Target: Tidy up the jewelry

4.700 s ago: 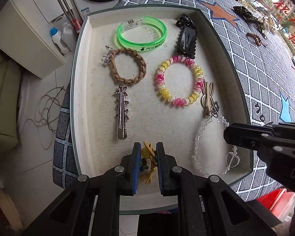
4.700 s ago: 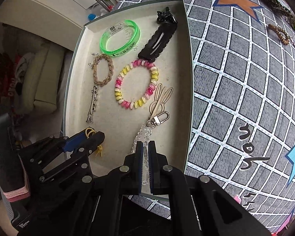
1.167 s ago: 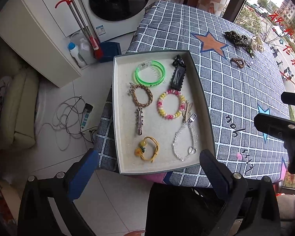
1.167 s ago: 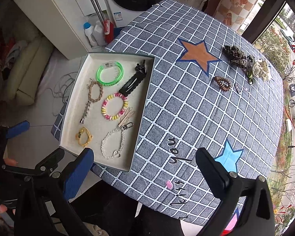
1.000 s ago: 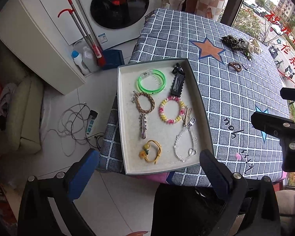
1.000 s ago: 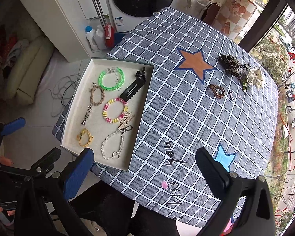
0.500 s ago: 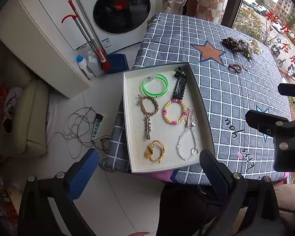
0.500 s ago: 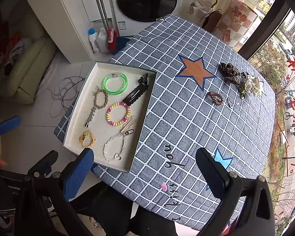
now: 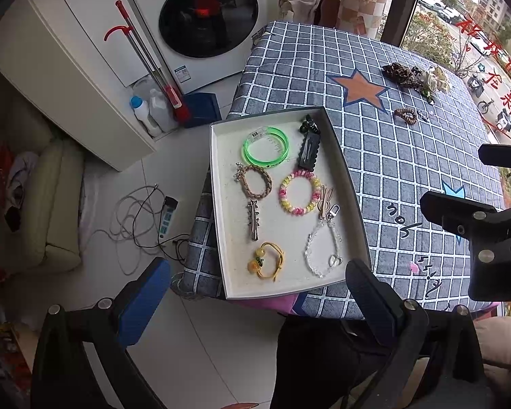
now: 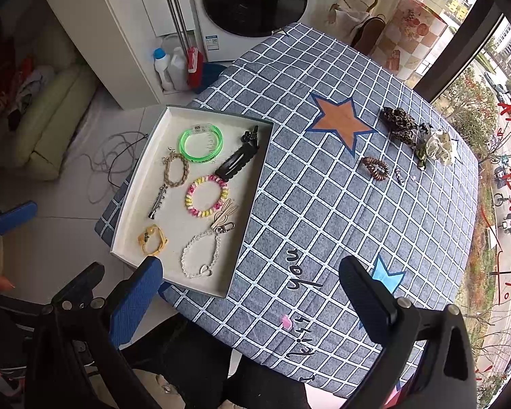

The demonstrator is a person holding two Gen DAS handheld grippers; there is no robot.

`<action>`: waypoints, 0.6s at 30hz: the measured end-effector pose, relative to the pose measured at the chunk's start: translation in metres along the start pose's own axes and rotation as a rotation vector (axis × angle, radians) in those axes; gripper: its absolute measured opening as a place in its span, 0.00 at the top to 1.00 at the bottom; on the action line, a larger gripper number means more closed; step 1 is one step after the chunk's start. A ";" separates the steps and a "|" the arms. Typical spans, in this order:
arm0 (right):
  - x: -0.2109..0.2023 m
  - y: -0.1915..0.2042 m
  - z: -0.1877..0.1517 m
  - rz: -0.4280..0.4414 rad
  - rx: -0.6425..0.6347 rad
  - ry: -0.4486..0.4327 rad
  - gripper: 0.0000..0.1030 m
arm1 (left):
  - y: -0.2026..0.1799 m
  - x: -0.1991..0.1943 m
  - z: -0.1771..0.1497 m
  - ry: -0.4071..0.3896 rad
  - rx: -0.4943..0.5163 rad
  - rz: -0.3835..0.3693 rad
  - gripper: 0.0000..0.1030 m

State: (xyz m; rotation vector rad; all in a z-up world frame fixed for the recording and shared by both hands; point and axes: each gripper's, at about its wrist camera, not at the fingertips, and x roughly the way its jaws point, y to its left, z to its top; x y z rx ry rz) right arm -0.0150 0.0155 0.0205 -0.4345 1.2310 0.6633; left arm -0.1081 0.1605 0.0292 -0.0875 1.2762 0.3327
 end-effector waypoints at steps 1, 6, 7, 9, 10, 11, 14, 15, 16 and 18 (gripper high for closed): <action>0.000 0.000 0.000 0.000 0.000 0.001 0.00 | 0.000 0.000 0.000 0.000 0.001 0.000 0.00; 0.000 0.000 0.000 0.000 -0.003 0.000 0.00 | 0.000 0.000 0.000 0.000 0.000 0.000 0.00; 0.000 0.000 0.000 0.001 -0.003 0.000 0.00 | 0.000 0.000 0.000 0.001 -0.001 0.000 0.00; 0.000 0.000 0.000 -0.001 -0.002 0.000 0.00 | 0.001 0.000 0.000 0.002 -0.003 -0.001 0.00; 0.000 0.000 0.000 0.000 -0.002 0.001 0.00 | 0.000 0.000 0.000 0.002 -0.004 -0.001 0.00; 0.000 0.000 0.000 0.000 -0.001 0.001 0.00 | 0.001 0.000 0.000 0.002 -0.002 -0.001 0.00; 0.000 0.001 -0.001 -0.001 -0.002 0.001 0.00 | 0.001 0.000 0.000 0.002 0.000 -0.001 0.00; 0.000 0.000 0.000 0.000 -0.001 0.000 0.00 | 0.001 0.000 0.000 0.001 0.001 -0.001 0.00; 0.000 0.001 -0.001 0.000 -0.001 0.001 0.00 | 0.000 0.000 0.000 0.002 0.002 -0.001 0.00; 0.000 0.001 -0.001 0.000 -0.001 0.001 0.00 | 0.000 0.001 0.000 0.003 0.003 0.000 0.00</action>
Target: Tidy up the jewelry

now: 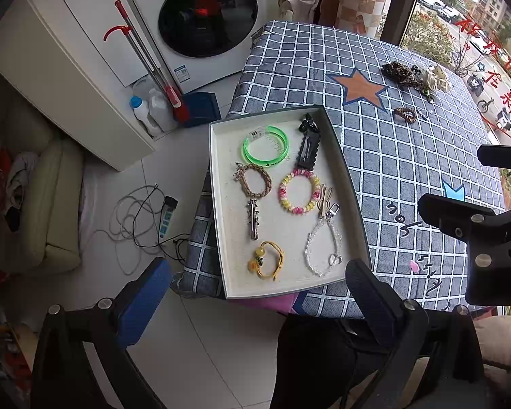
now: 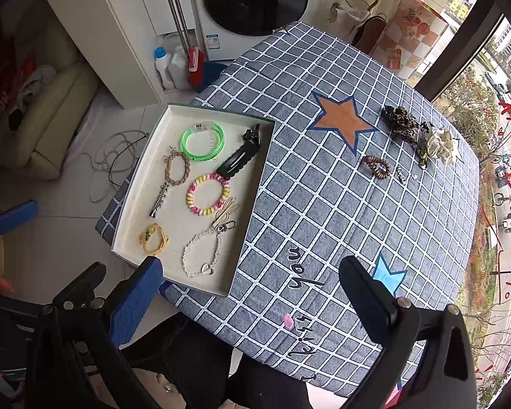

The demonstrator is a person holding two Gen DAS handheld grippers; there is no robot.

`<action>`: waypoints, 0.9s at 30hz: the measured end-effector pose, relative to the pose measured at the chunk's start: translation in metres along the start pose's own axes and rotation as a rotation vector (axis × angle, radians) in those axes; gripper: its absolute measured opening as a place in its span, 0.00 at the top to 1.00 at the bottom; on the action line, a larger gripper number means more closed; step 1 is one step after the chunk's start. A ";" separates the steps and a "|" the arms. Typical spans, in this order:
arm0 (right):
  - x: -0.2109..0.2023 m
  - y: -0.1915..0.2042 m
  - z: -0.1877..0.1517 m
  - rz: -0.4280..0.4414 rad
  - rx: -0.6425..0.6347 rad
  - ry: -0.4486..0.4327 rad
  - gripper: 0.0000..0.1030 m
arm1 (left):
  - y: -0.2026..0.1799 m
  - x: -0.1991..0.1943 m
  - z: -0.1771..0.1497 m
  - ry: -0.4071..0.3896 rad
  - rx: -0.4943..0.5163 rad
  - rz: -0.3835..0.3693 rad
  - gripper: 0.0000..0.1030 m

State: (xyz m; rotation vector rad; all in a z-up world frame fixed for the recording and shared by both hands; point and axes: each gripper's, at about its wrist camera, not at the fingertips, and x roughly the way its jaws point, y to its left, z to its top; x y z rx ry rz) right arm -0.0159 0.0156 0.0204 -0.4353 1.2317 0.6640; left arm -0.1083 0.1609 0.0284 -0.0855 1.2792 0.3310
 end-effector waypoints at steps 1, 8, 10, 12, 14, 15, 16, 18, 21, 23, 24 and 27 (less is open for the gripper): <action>0.000 0.000 0.000 0.000 0.000 0.000 0.00 | -0.001 0.000 0.000 0.000 0.000 0.000 0.00; 0.000 0.001 0.000 0.000 0.002 0.000 0.00 | -0.001 0.000 0.000 0.000 0.000 0.002 0.00; 0.000 0.001 0.000 0.000 0.002 0.000 0.00 | 0.000 0.000 0.000 0.001 0.000 0.002 0.00; 0.000 0.001 0.000 0.000 0.002 0.000 0.00 | -0.001 0.000 0.000 0.000 -0.001 0.001 0.00; 0.000 0.001 0.000 -0.001 0.003 0.000 0.00 | -0.001 0.000 0.000 0.001 -0.001 0.001 0.00; 0.000 0.001 0.000 -0.001 0.003 0.001 0.00 | -0.001 0.000 0.000 0.001 -0.001 0.001 0.00; 0.000 0.001 0.000 0.000 0.003 0.001 0.00 | -0.001 0.000 0.000 0.000 -0.001 0.001 0.00; 0.001 0.001 0.000 -0.001 0.004 0.001 0.00 | -0.001 0.000 0.000 0.000 -0.002 0.002 0.00; 0.001 0.001 0.000 -0.001 0.004 0.001 0.00 | -0.002 0.000 0.000 0.001 -0.002 0.002 0.00; 0.001 0.002 0.000 0.000 0.005 0.001 0.00 | -0.002 0.000 0.000 0.001 -0.002 0.002 0.00; 0.001 0.002 0.000 0.000 0.004 0.002 0.00 | -0.002 0.000 0.000 0.002 0.000 0.002 0.00; 0.001 0.001 0.000 0.000 0.003 0.001 0.00 | -0.002 0.001 0.000 0.002 0.003 0.003 0.00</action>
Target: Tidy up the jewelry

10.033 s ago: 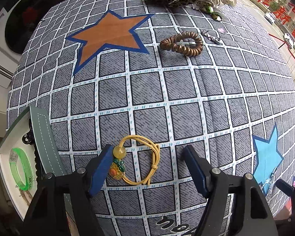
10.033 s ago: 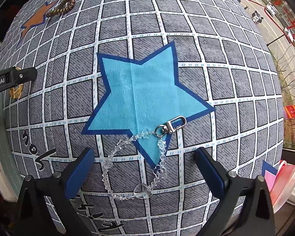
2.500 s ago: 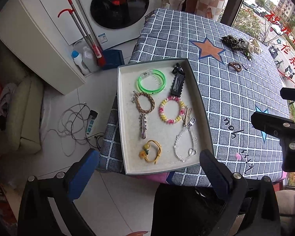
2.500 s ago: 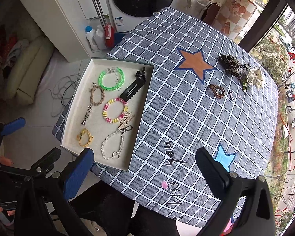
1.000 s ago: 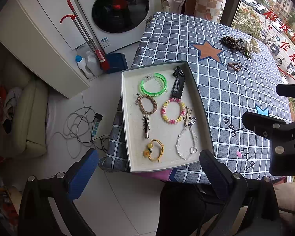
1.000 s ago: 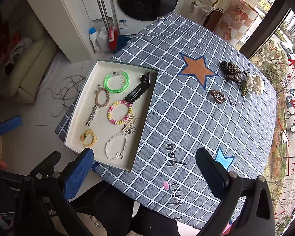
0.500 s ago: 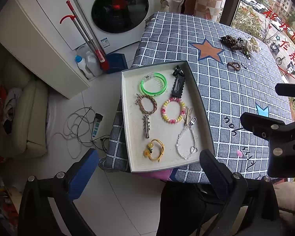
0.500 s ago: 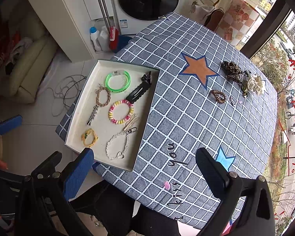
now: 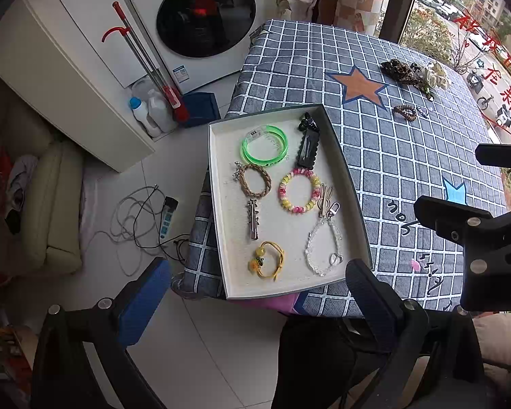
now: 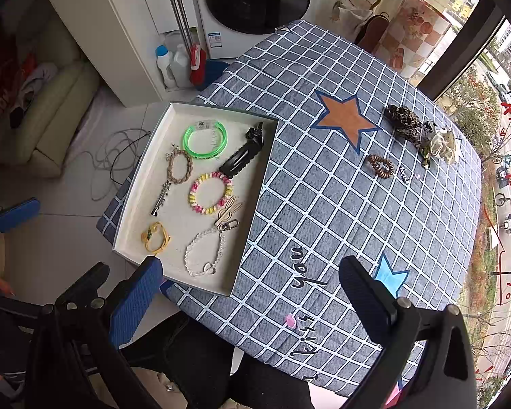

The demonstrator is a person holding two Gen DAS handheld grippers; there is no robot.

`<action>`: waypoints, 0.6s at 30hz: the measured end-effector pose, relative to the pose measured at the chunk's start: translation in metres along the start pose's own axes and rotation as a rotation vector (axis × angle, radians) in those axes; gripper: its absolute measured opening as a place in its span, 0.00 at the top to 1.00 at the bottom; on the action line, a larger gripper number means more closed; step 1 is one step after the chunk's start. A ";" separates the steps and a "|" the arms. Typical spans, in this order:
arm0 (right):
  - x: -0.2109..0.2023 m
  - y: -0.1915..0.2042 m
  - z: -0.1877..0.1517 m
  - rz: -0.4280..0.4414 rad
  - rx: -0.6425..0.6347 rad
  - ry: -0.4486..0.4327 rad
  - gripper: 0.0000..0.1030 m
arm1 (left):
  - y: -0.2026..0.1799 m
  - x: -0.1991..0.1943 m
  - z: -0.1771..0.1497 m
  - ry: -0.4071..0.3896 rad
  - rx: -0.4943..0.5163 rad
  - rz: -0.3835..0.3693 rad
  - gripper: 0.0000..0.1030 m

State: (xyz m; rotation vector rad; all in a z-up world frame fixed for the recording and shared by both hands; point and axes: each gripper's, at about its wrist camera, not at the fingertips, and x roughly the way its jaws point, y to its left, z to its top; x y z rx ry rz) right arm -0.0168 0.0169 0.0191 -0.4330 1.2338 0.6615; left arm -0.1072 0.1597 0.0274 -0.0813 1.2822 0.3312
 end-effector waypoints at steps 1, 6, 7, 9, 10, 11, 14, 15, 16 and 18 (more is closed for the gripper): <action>0.000 0.000 0.000 0.000 0.000 0.000 0.00 | 0.000 0.000 0.000 0.000 0.000 0.000 0.00; 0.000 0.000 0.000 0.000 0.000 0.001 0.00 | -0.001 0.000 0.000 0.001 0.001 0.001 0.00; 0.000 0.000 0.000 0.001 0.000 0.000 0.00 | -0.001 0.000 0.000 0.000 0.001 0.002 0.00; 0.000 0.000 0.000 0.000 0.001 0.000 0.00 | 0.000 0.000 0.000 -0.002 0.005 0.003 0.00; 0.000 0.000 0.000 0.000 0.001 0.000 0.00 | 0.000 0.000 0.000 -0.002 0.008 0.003 0.00; 0.000 0.000 0.000 0.001 0.001 0.001 0.00 | 0.000 0.000 0.000 -0.001 0.009 0.002 0.00; 0.000 0.000 0.000 0.001 0.002 0.001 0.00 | 0.000 0.000 0.001 0.000 0.017 0.002 0.00; 0.000 0.001 0.000 0.001 0.002 0.001 0.00 | 0.000 0.000 0.001 -0.001 0.017 0.002 0.00; 0.000 0.001 0.000 0.001 0.002 0.001 0.00 | 0.000 0.000 0.001 -0.001 0.018 0.002 0.00; 0.000 0.001 0.000 0.001 0.002 0.001 0.00 | 0.000 0.000 0.001 0.000 0.017 0.002 0.00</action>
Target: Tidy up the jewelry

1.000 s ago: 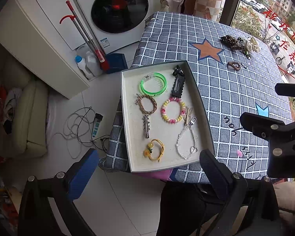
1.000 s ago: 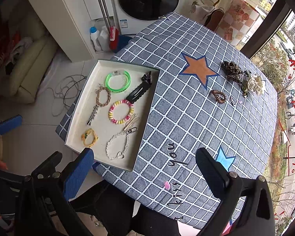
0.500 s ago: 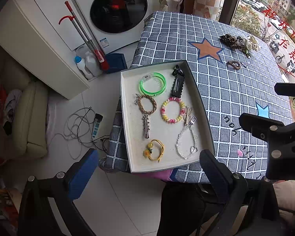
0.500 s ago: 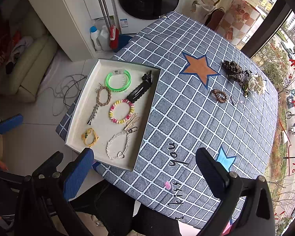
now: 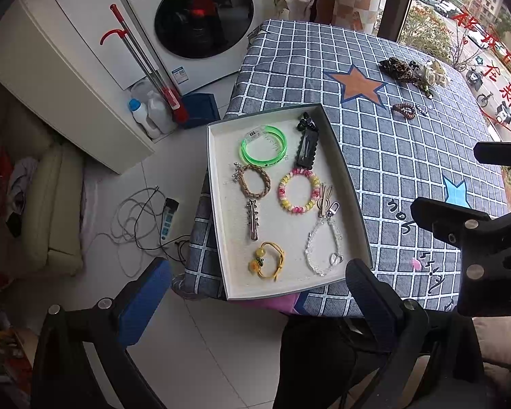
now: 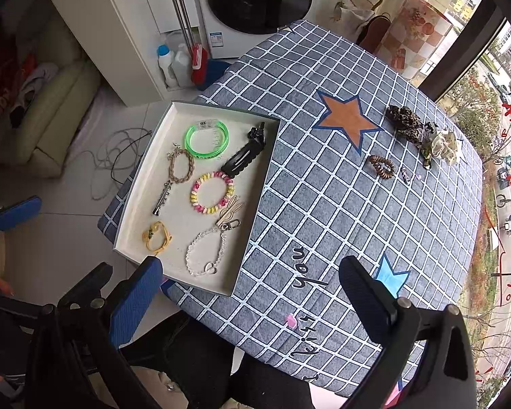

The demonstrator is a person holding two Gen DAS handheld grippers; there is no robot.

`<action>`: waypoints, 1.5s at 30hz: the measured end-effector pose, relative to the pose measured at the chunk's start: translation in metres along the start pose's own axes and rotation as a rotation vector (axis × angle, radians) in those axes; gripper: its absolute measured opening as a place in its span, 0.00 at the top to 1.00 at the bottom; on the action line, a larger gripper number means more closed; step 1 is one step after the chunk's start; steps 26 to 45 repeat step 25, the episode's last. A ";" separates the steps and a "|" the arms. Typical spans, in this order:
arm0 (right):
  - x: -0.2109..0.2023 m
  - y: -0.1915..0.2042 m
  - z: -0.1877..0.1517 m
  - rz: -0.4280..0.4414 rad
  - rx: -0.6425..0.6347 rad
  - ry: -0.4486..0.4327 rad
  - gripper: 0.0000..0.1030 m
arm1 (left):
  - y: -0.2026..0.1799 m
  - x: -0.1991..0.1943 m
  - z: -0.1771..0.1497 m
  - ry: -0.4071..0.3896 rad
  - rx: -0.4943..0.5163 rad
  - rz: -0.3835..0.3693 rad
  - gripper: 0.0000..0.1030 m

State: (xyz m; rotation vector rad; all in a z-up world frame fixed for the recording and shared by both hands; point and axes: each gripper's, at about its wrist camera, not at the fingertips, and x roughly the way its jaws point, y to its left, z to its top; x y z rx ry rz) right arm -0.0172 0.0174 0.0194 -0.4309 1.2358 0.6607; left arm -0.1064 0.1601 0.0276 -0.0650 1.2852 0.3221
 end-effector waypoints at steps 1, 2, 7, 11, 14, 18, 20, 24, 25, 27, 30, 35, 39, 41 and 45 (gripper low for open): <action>0.000 0.000 0.000 0.000 0.000 0.000 0.00 | 0.000 0.000 0.000 0.000 0.000 0.000 0.00; 0.000 0.000 0.000 0.000 0.000 0.000 0.00 | 0.000 0.000 0.000 0.000 0.000 0.000 0.00; 0.000 0.000 0.000 0.000 0.000 0.001 0.00 | 0.000 0.000 -0.001 0.003 0.002 -0.001 0.00; 0.001 0.001 -0.002 0.004 0.002 0.005 0.00 | -0.001 0.002 -0.002 0.008 0.010 0.007 0.00; 0.002 0.004 -0.003 0.007 0.001 0.008 0.00 | 0.001 0.003 -0.002 0.013 0.012 0.013 0.00; 0.003 0.006 -0.003 0.013 0.001 0.009 0.00 | 0.004 0.004 -0.002 0.017 0.009 0.009 0.00; 0.003 0.007 -0.004 0.015 0.002 0.011 0.00 | 0.006 0.004 -0.002 0.012 0.008 0.002 0.00; 0.005 0.004 -0.001 0.019 0.004 0.015 0.00 | 0.006 0.003 -0.001 0.010 0.015 -0.002 0.00; 0.005 0.004 -0.001 0.020 0.005 0.016 0.00 | 0.006 0.004 -0.001 0.011 0.019 -0.001 0.00; 0.005 0.004 -0.001 0.020 0.005 0.016 0.00 | 0.006 0.004 -0.001 0.011 0.019 -0.001 0.00; 0.005 0.004 -0.001 0.020 0.005 0.016 0.00 | 0.006 0.004 -0.001 0.011 0.019 -0.001 0.00; 0.005 0.004 -0.001 0.020 0.005 0.016 0.00 | 0.006 0.004 -0.001 0.011 0.019 -0.001 0.00; 0.005 0.004 -0.001 0.020 0.005 0.016 0.00 | 0.006 0.004 -0.001 0.011 0.019 -0.001 0.00; 0.005 0.004 -0.001 0.020 0.005 0.016 0.00 | 0.006 0.004 -0.001 0.011 0.019 -0.001 0.00; 0.005 0.004 -0.001 0.020 0.005 0.016 0.00 | 0.006 0.004 -0.001 0.011 0.019 -0.001 0.00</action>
